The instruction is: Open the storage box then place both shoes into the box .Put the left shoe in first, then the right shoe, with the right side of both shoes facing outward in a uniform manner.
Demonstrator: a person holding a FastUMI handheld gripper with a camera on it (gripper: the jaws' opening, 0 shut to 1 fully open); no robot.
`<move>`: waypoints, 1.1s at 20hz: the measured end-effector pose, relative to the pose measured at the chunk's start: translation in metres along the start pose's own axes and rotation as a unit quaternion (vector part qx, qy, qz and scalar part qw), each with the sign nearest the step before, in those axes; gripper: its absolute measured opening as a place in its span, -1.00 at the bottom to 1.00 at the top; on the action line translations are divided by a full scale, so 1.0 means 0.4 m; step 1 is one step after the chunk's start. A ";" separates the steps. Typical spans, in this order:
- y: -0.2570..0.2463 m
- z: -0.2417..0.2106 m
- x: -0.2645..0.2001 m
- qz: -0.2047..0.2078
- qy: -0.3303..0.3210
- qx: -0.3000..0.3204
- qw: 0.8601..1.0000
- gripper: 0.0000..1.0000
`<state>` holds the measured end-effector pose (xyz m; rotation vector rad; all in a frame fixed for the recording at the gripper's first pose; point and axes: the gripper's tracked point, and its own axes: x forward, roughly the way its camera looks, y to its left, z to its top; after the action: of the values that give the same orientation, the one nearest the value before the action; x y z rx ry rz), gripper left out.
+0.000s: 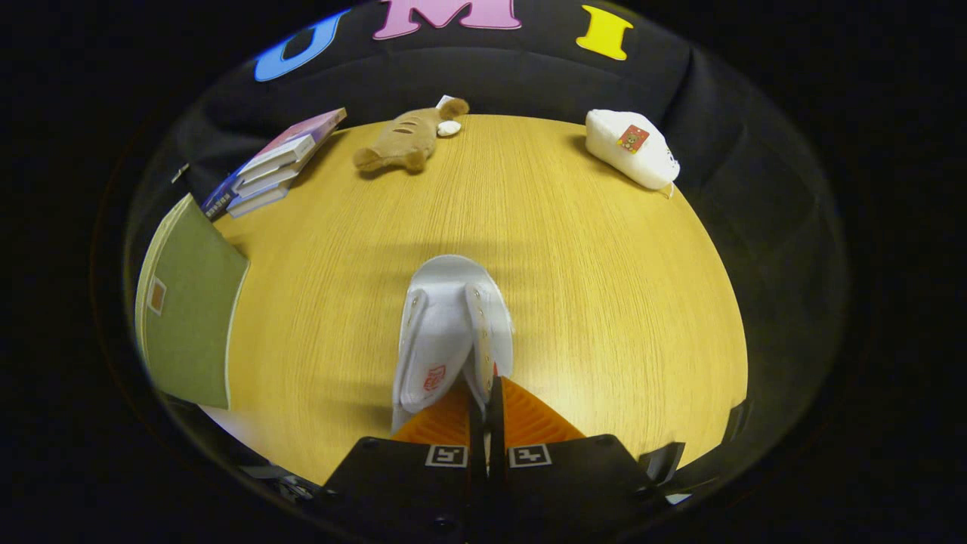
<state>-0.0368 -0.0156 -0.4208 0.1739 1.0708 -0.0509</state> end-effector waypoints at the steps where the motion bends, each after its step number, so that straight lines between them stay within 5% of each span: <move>1: 0.006 0.007 -0.014 0.005 -0.004 0.009 1.000 -0.90; 7: 0.014 0.064 -0.055 0.000 -0.031 -0.009 0.999 -0.90; 13: 0.015 -0.016 -0.084 0.016 0.002 -0.038 0.999 -0.90; 15: 0.025 -0.066 -0.085 0.028 0.019 -0.058 0.998 -0.77; 17: 0.004 -0.087 -0.061 0.011 0.027 -0.075 0.997 -0.40; 22: -0.020 -0.038 0.006 -0.020 0.001 -0.089 0.996 -0.36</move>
<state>-0.0500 -0.0208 -0.4310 -0.0087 1.0758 0.0081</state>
